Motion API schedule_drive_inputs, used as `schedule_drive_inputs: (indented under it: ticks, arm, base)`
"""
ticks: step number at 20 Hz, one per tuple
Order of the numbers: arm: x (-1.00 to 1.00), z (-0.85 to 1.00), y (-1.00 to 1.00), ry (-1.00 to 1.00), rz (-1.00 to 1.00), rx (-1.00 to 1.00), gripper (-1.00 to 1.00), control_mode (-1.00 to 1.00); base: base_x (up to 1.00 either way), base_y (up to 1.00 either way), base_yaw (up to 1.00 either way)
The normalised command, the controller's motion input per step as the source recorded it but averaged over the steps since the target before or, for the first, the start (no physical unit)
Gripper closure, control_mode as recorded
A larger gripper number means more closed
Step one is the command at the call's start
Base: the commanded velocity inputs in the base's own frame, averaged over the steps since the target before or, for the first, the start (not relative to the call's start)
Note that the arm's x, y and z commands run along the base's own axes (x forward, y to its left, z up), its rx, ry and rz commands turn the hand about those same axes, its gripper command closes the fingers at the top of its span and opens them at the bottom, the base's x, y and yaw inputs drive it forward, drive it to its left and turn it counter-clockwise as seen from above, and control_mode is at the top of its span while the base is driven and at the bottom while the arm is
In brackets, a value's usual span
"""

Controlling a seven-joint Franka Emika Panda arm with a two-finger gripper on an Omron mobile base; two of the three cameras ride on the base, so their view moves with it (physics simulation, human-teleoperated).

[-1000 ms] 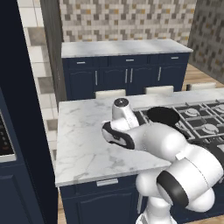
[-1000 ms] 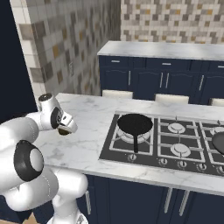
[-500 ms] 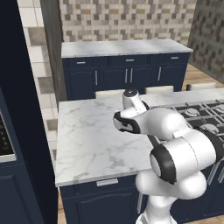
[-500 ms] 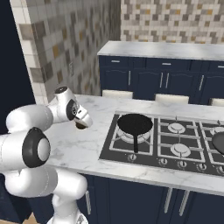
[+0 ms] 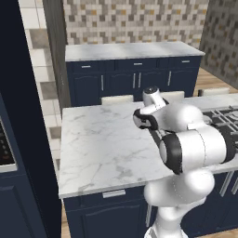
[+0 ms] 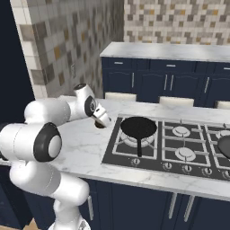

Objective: Place both pans onto different burners. Then place the avocado and the fish on different pans.

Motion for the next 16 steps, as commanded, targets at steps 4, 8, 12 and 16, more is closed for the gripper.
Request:
schedule_drive_inputs:
  ticks: [4,8,12,16]
  arm:
    - [0.27,0.01,-0.6,0.0,-0.12,0.0,1.0,-1.0]
    - [0.37,0.0,-0.65,0.0,-0.1,0.0,1.0,-1.0]
    - [0.42,0.0,-0.67,0.0,-0.1,0.0,1.0,-1.0]
    - [0.5,-0.03,-0.52,0.0,-0.08,0.02,1.0,-1.0]
  base:
    - [0.0,0.0,0.0]
    - [0.0,0.0,0.0]
    - [0.0,0.0,0.0]
    - [0.0,0.0,0.0]
